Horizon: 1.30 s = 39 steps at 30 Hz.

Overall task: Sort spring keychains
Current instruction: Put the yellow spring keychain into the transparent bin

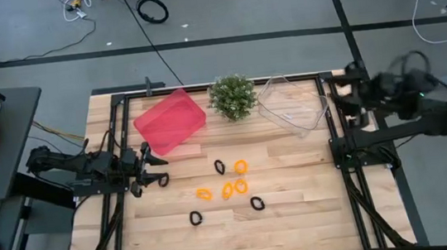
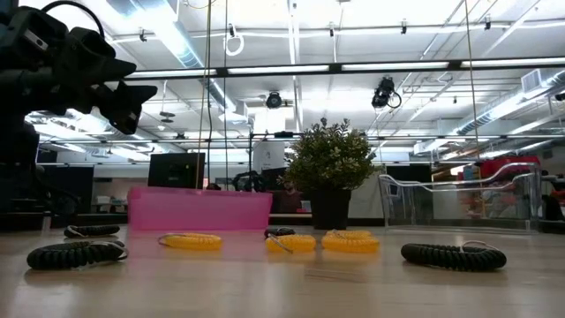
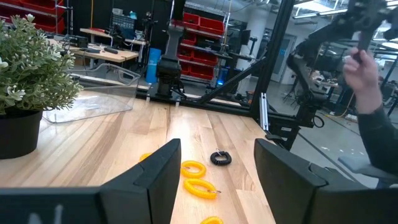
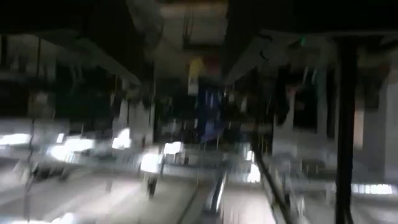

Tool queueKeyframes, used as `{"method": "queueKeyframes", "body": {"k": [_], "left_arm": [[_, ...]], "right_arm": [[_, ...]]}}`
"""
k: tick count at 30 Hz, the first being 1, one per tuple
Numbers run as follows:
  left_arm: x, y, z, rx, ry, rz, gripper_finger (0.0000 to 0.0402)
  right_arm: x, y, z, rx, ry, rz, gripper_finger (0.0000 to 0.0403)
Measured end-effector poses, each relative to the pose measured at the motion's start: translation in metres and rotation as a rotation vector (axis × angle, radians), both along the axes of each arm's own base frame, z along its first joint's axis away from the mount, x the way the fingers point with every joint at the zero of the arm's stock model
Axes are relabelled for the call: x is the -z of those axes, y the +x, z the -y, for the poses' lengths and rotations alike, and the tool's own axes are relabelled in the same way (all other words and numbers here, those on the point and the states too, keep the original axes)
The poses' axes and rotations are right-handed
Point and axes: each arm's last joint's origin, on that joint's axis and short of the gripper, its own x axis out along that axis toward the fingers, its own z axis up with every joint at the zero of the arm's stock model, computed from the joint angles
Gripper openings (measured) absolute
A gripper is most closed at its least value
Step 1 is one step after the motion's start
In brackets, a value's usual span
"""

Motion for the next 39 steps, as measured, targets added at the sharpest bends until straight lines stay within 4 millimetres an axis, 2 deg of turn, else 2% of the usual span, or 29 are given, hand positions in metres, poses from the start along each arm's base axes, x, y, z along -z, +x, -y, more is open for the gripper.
{"method": "queueKeyframes", "body": {"k": [2, 5, 13, 20, 27, 39], "left_arm": [[0.0, 0.0, 0.0, 0.0, 0.0, 0.0, 0.0209], [0.0, 0.0, 0.0, 0.0, 0.0, 0.0, 0.0209], [0.0, 0.0, 0.0, 0.0, 0.0, 0.0, 0.0209], [0.0, 0.0, 0.0, 0.0, 0.0, 0.0, 0.0209], [0.0, 0.0, 0.0, 0.0, 0.0, 0.0, 0.0209], [0.0, 0.0, 0.0, 0.0, 0.0, 0.0, 0.0209]], "right_arm": [[-0.014, 0.013, 0.0, -0.016, 0.052, -0.058, 0.0215], [-0.023, 0.035, 0.0, -0.02, 0.072, -0.093, 0.0215], [-0.021, 0.083, 0.0, -0.011, 0.065, -0.231, 0.0215], [-0.025, 0.109, 0.002, 0.011, 0.068, -0.531, 0.0215], [-0.003, 0.147, 0.004, 0.025, 0.064, -0.775, 0.0215], [0.063, 0.211, 0.006, 0.01, -0.034, -1.123, 0.0215]]}}
